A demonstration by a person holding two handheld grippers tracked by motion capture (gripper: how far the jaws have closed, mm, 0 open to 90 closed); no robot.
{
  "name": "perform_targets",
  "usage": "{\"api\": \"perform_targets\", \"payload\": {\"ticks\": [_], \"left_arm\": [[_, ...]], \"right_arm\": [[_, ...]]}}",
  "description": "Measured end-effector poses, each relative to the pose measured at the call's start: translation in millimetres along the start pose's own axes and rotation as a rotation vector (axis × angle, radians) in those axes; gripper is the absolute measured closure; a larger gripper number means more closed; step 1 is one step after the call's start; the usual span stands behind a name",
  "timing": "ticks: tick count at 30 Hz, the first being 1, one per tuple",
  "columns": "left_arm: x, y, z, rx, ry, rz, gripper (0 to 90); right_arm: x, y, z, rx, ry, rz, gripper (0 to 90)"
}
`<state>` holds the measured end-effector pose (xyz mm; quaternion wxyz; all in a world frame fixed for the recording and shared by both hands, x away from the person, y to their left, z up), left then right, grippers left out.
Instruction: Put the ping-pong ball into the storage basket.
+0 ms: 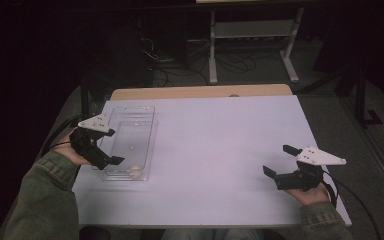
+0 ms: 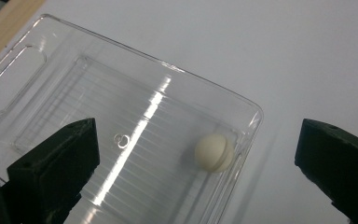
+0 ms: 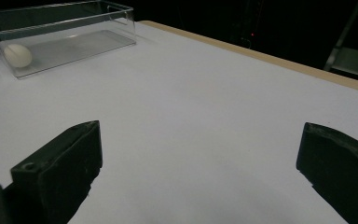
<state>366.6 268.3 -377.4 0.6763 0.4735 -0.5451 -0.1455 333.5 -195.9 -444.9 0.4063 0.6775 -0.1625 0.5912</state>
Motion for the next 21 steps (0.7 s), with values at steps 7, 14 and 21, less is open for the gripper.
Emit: {"api": "perform_targets", "payload": {"ticks": [7,14,21], "left_arm": [[-7.0,-1.3,-3.8,0.027,0.049,0.05,0.0],[-13.4,-1.3,-4.7,0.041,0.082,0.092,0.0],[-19.7,1.9,-5.5,0.077,0.121,0.152,0.0]], "right_arm": [[0.4,0.4,0.0,-0.001,0.0,0.004,0.0],[0.0,0.1,-0.3,0.0,0.0,0.001,0.0],[-0.1,0.1,-0.3,0.0,0.001,0.0,0.0]]}}
Point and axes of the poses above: each handheld gripper's, and its own axes: y roughly backward along the jaws, x roughly out of its top, z roughly to its right, the point moved 9 cm from there along -y, roughly forward along the jaws, and after that the axes turned 3 degrees about y, right-handed, at the moved point
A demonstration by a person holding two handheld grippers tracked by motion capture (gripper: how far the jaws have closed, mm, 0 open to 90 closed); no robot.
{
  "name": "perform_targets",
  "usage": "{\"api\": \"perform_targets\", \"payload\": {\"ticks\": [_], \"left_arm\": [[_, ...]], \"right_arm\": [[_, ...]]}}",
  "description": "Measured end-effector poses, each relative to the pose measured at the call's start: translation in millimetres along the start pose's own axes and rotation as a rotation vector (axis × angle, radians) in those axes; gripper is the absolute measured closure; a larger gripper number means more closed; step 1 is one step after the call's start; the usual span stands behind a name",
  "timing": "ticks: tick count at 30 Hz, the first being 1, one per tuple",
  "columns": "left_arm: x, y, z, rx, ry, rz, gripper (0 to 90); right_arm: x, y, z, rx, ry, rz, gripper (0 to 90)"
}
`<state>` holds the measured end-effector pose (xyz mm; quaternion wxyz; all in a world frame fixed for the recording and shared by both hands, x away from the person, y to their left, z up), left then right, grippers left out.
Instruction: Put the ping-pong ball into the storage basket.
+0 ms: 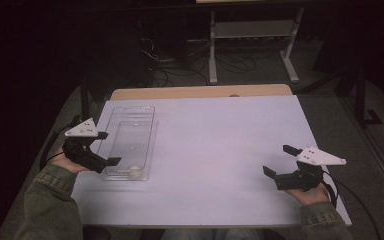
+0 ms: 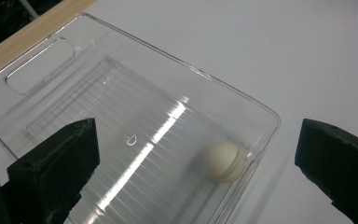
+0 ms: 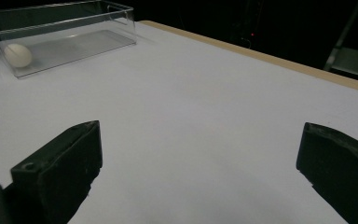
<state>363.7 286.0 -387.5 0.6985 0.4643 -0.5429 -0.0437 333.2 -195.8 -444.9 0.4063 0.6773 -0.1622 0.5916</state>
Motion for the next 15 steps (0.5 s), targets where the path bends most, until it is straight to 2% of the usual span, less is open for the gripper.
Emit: {"api": "perform_targets", "payload": {"ticks": [4,9,12,15], "left_arm": [[-5.0,-0.2,0.5,0.011,0.021,0.033,0.0],[-9.7,-0.9,1.7,0.018,0.03,0.046,0.0],[-11.3,0.0,0.2,0.034,0.046,0.082,0.0],[-10.6,3.2,-2.9,0.062,0.064,0.139,0.0]], "right_arm": [[0.1,0.2,0.0,0.0,-0.001,0.001,0.0],[-0.2,0.0,-0.1,0.0,0.0,0.0,0.0],[-0.3,-0.3,-0.3,0.0,0.0,-0.001,0.0],[-0.2,-0.2,-0.2,-0.001,0.002,0.0,0.0]]}}
Point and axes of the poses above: each handheld gripper's, and its own axes: y roughly backward along the jaws, x roughly out of its top, z roughly to its right, the point moved 9 cm from there along -y, roughly forward along the jaws, and after that the axes turned 3 degrees about y, right-handed, at the moved point
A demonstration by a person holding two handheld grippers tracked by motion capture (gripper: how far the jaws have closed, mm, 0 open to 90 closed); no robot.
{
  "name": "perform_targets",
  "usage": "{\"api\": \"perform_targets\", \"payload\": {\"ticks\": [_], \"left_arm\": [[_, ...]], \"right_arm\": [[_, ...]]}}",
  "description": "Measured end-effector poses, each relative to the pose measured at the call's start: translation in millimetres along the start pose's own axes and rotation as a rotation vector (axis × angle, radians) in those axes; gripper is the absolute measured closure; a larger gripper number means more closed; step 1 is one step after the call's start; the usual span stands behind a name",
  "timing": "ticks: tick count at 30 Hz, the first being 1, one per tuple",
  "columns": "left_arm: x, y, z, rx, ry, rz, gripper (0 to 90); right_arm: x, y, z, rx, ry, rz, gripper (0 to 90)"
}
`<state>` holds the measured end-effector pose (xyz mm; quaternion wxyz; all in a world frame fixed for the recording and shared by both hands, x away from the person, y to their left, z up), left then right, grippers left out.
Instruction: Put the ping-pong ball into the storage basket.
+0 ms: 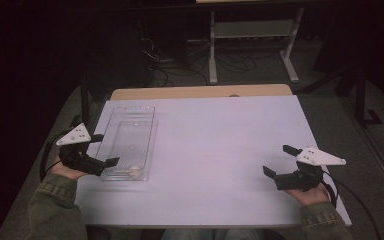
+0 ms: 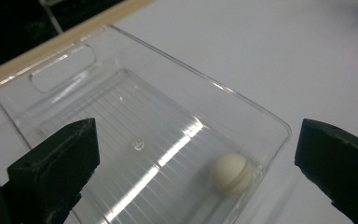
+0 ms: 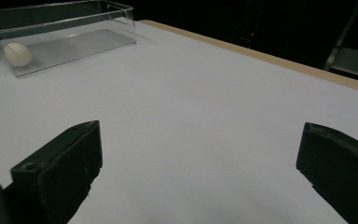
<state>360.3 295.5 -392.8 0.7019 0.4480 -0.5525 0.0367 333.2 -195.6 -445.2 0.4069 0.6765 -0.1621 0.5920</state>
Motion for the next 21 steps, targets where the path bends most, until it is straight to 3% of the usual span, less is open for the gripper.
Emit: {"api": "perform_targets", "payload": {"ticks": [9,14,19,21], "left_arm": [[-3.5,3.0,-2.7,0.027,0.024,0.063,0.0],[-9.5,2.3,-7.5,0.077,0.041,0.093,0.0],[-14.9,2.2,-8.7,0.09,0.067,0.142,0.0],[-16.2,2.2,-8.5,0.108,0.058,0.153,0.0]], "right_arm": [[0.1,0.4,0.0,0.001,-0.002,0.001,0.0],[0.1,0.5,-0.5,0.001,0.0,0.0,0.0],[-0.1,0.5,-0.2,0.002,-0.002,0.002,0.0],[0.1,0.4,-0.6,0.003,-0.003,0.004,0.0]]}}
Point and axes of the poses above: each handheld gripper's, and its own axes: y roughly backward along the jaws, x roughly out of its top, z roughly to its right, the point moved 9 cm from there along -y, roughly forward along the jaws, and after that the axes turned 3 degrees about y, right-handed, at the moved point
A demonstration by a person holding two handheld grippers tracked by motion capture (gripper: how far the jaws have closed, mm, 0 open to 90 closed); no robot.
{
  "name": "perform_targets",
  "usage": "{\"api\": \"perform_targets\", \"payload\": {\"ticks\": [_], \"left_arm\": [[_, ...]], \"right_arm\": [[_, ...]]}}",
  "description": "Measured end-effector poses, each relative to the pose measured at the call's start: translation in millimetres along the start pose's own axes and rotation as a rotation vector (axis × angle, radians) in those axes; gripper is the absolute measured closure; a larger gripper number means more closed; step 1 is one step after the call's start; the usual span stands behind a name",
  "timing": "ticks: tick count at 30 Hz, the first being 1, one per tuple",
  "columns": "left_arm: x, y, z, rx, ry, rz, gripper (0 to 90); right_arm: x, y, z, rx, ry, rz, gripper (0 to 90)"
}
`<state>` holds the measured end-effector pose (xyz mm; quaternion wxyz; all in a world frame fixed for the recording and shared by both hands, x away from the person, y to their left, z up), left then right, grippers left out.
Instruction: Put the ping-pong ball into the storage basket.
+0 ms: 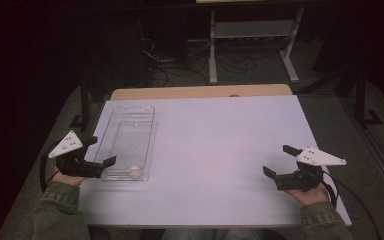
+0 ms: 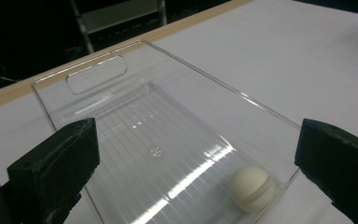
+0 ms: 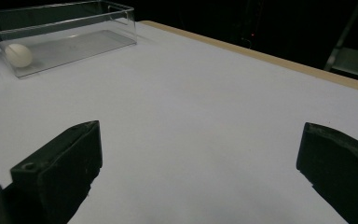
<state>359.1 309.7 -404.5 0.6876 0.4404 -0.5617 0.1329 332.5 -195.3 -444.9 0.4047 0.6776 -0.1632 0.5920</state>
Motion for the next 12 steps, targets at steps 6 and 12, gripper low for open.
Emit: {"api": "perform_targets", "payload": {"ticks": [6,12], "left_arm": [[-7.1,2.2,-2.6,0.039,0.026,0.049,0.0],[-9.8,4.8,-4.1,0.029,0.065,0.095,0.0]], "right_arm": [[1.5,2.1,1.0,-0.004,-0.003,0.018,0.0],[1.6,2.8,1.5,-0.009,-0.006,0.021,0.0]]}}
Point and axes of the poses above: each handheld gripper's, and its own axes: y roughly backward along the jaws, x roughly out of its top, z roughly to its right, the point moved 9 cm from there along -y, roughly forward along the jaws, and after that the axes turned 3 degrees about y, right-handed, at the moved point
